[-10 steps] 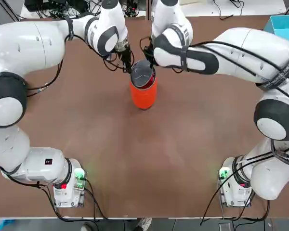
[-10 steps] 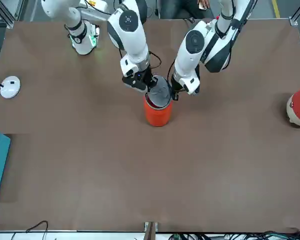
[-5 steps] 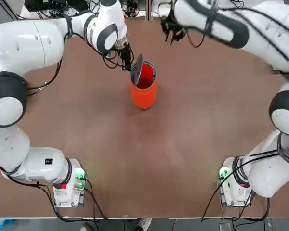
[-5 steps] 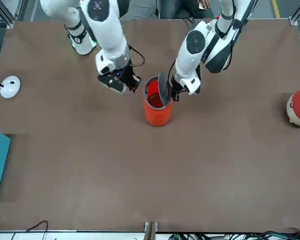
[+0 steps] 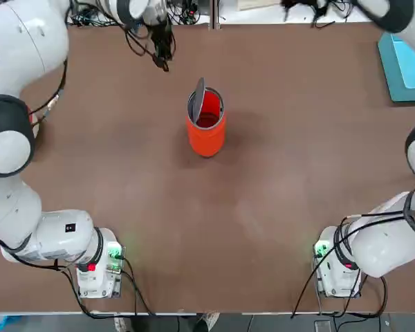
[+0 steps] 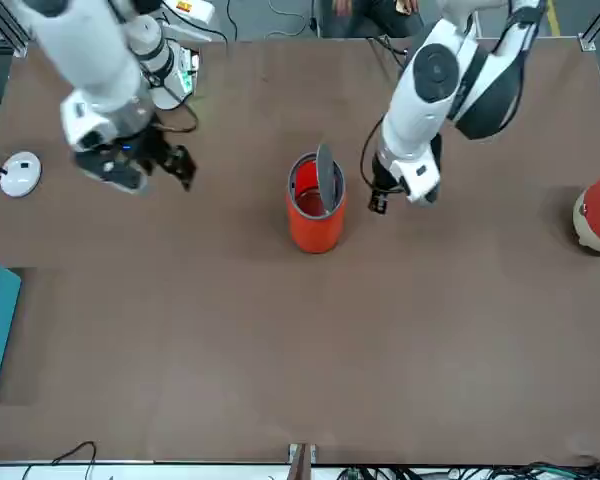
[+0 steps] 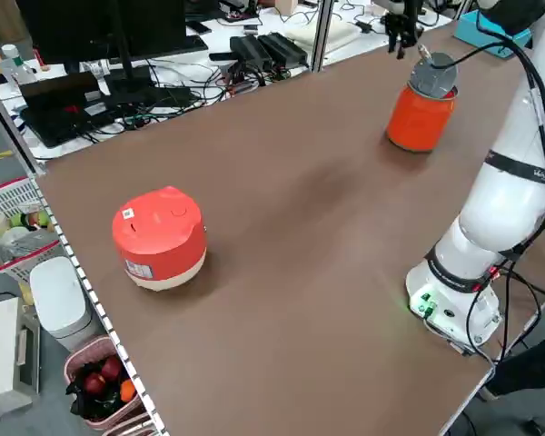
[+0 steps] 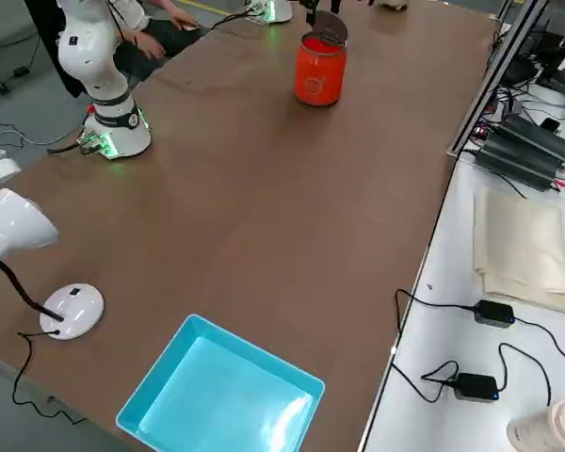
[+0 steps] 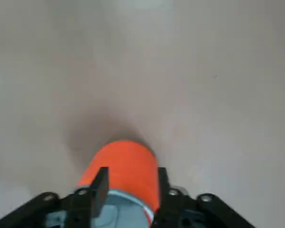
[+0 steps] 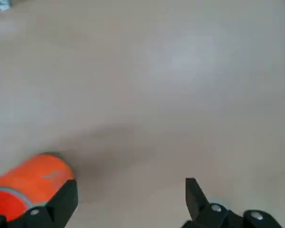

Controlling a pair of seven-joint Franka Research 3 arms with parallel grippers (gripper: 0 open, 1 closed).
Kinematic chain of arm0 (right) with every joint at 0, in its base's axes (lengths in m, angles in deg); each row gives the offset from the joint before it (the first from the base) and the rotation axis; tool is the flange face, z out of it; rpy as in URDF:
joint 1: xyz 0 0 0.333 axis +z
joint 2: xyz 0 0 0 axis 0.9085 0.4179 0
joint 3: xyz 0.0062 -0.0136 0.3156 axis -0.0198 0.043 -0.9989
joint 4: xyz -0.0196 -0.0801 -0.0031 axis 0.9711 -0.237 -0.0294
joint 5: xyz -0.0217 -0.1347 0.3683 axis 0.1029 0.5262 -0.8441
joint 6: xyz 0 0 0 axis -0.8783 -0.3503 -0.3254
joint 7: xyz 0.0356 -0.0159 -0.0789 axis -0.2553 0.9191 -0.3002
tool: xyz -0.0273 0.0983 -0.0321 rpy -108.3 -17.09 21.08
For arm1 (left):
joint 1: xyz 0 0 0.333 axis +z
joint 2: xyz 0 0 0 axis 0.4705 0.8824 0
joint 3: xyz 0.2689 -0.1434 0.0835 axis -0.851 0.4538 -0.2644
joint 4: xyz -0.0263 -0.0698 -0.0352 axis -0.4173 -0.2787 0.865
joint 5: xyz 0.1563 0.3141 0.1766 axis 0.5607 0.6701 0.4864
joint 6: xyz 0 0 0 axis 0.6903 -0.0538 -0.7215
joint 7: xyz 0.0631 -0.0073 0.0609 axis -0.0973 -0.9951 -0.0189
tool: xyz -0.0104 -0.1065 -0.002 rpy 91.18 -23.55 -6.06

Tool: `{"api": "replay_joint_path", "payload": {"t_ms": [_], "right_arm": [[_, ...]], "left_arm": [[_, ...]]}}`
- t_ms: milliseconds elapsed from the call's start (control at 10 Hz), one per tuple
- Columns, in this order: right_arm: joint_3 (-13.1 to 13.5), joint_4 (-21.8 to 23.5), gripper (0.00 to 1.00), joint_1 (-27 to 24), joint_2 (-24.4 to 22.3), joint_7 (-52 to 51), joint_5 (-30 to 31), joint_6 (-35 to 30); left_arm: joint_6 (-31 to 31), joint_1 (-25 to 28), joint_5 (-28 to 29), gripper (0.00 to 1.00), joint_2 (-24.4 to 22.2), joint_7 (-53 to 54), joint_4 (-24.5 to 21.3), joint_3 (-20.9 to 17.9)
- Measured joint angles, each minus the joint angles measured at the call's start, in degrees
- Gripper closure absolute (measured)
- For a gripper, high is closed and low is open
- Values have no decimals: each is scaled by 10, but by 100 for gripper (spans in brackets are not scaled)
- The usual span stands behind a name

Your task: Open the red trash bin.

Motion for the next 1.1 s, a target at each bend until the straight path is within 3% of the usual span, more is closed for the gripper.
{"api": "replay_joint_path", "payload": {"t_ms": [100,300,500,700,1100], "right_arm": [[7,0,0,-52,-16,-87,11,-7],[12,0,0,-142,-29,-225,14,-11],[12,0,0,-208,-29,-313,14,-12],[9,0,0,-217,-29,-325,14,-12],[0,2,0,-233,-29,-325,10,-13]], "left_arm": [[44,12,8,26,0,42,34,0],[129,45,10,0,-1,148,79,-1],[184,99,11,0,-5,300,110,-1],[225,135,9,0,-9,444,153,-22],[249,44,-40,0,-49,883,181,-214]]}}
